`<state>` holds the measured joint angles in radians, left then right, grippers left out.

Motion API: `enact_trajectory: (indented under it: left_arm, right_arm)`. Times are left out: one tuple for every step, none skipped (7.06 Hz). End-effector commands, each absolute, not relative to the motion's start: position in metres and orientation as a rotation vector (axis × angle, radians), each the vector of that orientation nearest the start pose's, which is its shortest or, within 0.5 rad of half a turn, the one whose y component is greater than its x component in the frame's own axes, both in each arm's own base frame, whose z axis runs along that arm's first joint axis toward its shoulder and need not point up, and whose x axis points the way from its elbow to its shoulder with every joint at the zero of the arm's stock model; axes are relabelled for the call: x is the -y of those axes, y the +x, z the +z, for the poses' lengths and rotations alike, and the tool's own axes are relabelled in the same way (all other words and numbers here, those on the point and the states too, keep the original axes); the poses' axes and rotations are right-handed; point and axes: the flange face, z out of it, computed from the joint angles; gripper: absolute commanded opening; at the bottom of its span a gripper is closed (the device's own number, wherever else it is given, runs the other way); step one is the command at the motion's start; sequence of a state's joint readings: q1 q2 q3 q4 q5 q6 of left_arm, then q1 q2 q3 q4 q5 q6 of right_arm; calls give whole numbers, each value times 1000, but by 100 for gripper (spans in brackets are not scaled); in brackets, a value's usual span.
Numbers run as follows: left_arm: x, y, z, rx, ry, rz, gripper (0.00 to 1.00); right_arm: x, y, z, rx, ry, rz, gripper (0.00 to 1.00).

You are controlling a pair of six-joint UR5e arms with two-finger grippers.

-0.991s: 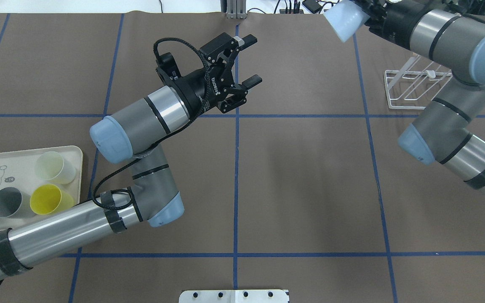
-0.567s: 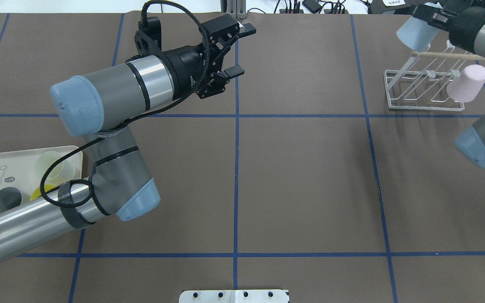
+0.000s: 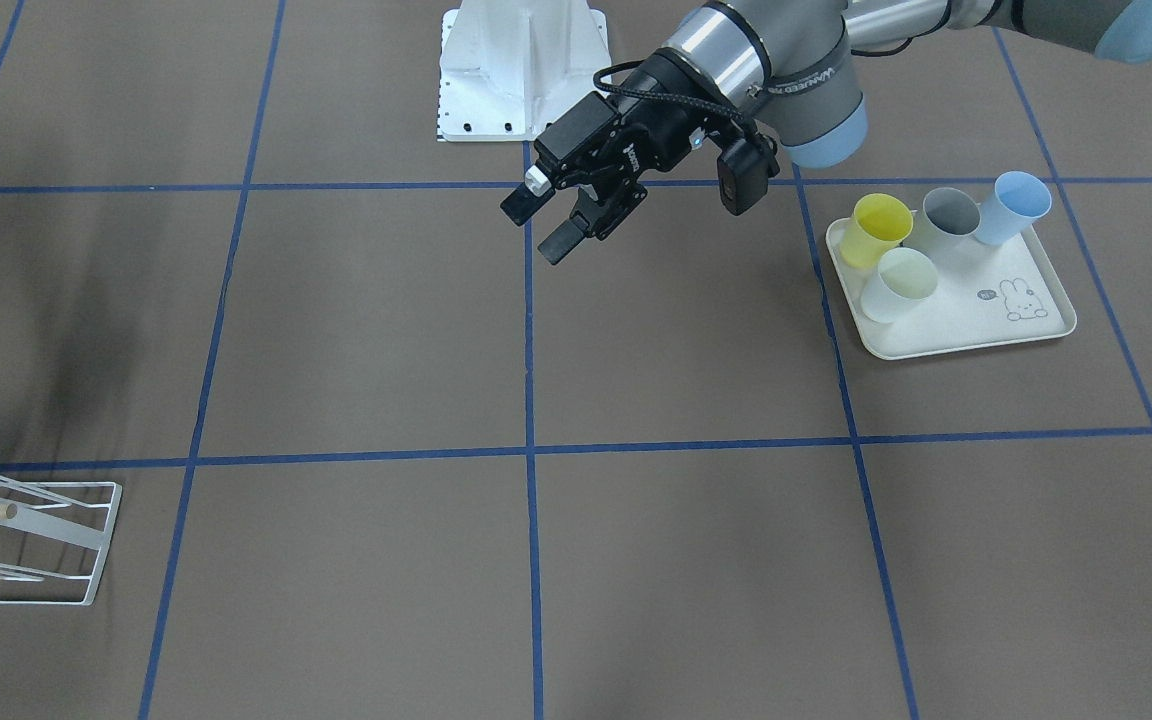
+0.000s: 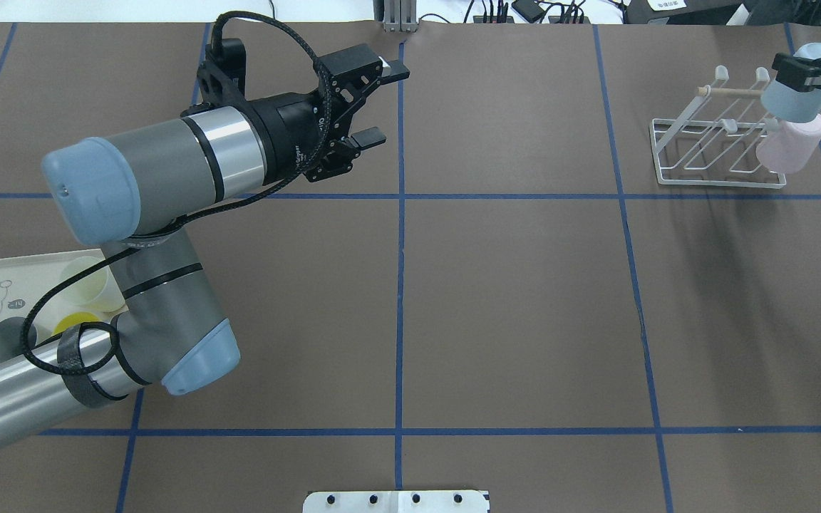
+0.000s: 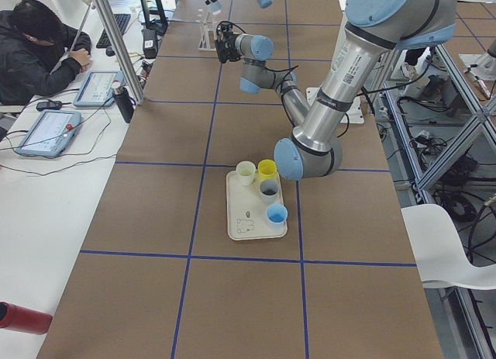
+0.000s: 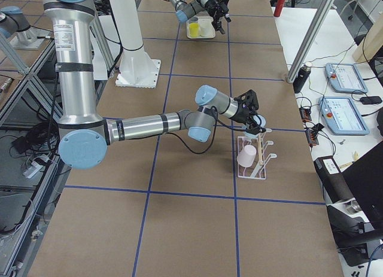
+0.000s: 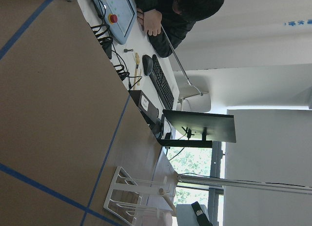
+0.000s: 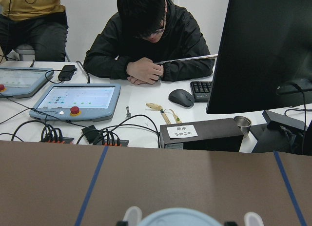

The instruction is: Transfer IKEA cup to right arm and place on rack

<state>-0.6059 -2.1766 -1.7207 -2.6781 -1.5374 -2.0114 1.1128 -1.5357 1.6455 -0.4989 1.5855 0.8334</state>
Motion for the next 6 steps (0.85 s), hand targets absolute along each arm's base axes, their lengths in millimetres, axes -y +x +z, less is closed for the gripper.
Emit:
enact_trajectory:
  left_arm:
    - [449, 412, 122, -1921, 178, -744, 100]
    - [449, 412, 123, -1921, 180, -743, 100]
    - [449, 412, 123, -1923, 178, -744, 100]
    - [450, 413, 124, -1919, 180, -744, 100]
    - [449, 412, 124, -1921, 180, -743, 100]
    - [449, 413, 124, -1921, 177, -743, 100]
  right_arm:
    - [532, -117, 495, 724, 931, 310, 0]
    - [532, -120, 496, 729, 923, 304, 0]
    - [531, -122, 498, 743, 907, 291, 0]
    - [530, -124, 499, 753, 896, 281, 0]
    - [530, -125, 501, 751, 893, 279, 0]
    - [533, -129, 502, 749, 889, 275, 0]
